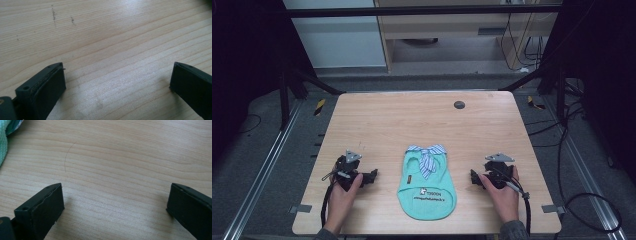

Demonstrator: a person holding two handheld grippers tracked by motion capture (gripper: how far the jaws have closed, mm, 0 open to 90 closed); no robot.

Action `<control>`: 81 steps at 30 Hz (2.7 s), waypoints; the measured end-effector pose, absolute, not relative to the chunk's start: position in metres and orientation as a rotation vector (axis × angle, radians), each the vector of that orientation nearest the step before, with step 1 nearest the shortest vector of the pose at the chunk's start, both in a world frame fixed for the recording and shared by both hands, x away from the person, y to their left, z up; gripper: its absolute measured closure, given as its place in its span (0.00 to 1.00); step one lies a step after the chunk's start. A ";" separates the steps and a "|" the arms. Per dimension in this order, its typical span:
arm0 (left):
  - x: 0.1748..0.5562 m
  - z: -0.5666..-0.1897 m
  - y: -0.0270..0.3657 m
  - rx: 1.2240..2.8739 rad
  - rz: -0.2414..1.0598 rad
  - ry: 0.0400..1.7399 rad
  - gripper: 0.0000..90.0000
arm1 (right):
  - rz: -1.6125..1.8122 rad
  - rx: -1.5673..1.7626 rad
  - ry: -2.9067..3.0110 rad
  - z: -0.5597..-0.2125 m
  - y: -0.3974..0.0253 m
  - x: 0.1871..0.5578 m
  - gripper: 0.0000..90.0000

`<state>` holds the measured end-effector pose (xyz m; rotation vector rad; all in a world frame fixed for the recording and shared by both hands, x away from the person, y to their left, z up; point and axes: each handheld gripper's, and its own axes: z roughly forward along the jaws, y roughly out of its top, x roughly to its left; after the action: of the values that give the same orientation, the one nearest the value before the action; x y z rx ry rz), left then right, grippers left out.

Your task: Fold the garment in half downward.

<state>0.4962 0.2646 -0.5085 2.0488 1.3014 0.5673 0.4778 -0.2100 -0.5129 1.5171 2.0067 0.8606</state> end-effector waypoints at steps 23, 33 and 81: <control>0.551 -0.439 0.214 2.193 0.403 1.048 0.18 | 0.787 1.180 2.353 -0.438 -0.161 0.513 0.55; 0.576 -0.431 0.173 2.235 0.355 0.981 0.48 | 0.791 1.130 2.440 -0.435 -0.129 0.559 0.84; 0.595 -0.465 0.129 2.384 0.228 0.982 0.65 | 0.767 1.243 2.536 -0.459 -0.082 0.592 0.69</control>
<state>0.5950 0.1288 -0.4646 2.3835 0.9819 0.2284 0.5915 -0.0815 -0.4590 1.2431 2.5361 0.7674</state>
